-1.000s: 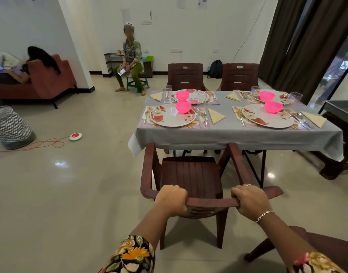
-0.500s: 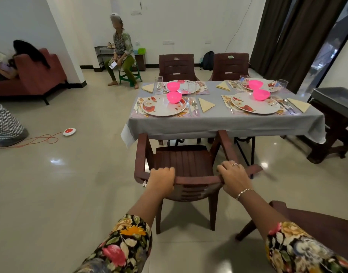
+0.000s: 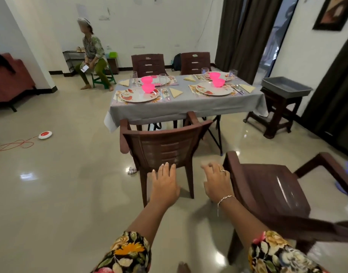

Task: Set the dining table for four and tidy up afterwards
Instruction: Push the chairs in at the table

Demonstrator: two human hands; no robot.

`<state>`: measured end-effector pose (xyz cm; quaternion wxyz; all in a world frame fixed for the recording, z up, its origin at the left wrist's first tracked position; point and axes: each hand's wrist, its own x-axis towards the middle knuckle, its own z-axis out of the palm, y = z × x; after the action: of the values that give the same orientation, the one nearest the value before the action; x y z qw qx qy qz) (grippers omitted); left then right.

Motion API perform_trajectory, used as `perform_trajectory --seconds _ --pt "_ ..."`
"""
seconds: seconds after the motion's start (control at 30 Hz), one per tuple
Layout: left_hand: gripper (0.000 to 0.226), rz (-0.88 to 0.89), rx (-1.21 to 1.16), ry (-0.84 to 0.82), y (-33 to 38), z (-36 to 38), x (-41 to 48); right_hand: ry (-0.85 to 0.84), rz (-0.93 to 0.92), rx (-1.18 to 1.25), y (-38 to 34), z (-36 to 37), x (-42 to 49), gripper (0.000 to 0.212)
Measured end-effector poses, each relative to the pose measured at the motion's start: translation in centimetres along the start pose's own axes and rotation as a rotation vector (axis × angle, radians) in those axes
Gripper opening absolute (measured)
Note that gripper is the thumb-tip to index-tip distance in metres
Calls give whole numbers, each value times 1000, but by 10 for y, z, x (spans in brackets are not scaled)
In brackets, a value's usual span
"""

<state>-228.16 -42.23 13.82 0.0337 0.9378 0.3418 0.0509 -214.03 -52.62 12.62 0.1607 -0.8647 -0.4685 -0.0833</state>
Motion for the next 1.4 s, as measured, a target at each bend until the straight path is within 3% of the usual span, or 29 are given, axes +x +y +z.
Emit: perform_trajectory --seconds 0.23,0.37,0.93,1.13,1.27,1.4 --pt "67 139 -90 5 89 -3 -75 38 -1 -22 21 -54 -111 47" --pt "72 281 -105 120 142 -2 -94 115 -13 -91 58 -93 -156 53" --pt "57 490 -108 242 421 14 -119 13 47 -154 332 -182 -269 67" --pt "54 442 -25 73 457 23 -104 -154 117 -298 408 -196 -278 104" --pt "36 405 13 28 458 17 -91 -259 138 -293 434 -195 -274 98" --pt "18 337 24 34 460 22 -82 -237 151 -280 441 -186 -266 104"
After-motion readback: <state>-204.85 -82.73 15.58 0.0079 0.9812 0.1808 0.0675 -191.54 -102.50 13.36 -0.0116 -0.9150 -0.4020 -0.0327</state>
